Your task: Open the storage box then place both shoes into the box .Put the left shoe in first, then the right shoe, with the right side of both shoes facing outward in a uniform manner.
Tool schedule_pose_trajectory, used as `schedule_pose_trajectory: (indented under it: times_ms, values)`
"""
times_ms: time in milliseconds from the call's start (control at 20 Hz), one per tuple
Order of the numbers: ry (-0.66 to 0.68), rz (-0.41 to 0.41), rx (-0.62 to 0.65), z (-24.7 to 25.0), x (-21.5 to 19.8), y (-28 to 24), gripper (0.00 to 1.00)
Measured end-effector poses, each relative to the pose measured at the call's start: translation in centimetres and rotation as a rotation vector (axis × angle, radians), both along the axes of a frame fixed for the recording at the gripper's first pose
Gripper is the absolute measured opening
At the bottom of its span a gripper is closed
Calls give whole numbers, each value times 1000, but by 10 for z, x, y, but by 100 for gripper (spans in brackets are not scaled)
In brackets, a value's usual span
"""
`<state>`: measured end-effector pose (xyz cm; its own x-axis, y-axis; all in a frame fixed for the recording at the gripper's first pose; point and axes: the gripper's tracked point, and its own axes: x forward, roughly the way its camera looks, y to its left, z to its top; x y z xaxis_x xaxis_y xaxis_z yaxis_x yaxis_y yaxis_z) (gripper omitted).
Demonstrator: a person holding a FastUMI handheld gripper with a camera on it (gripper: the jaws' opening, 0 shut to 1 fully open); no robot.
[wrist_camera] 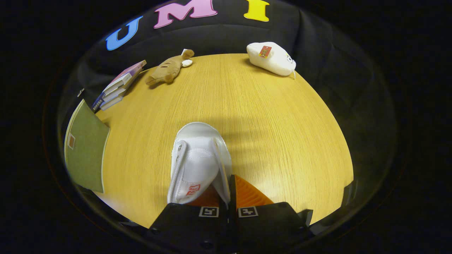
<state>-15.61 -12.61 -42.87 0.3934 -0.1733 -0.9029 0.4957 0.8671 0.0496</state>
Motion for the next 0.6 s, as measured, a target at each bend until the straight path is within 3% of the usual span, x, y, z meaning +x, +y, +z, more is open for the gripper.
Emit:
schedule_pose_trajectory:
  times_ms: [300,600]
  values:
    - [-88,-60,57,55,26,34,5]
    - [-209,32,88,137,90,103,5]
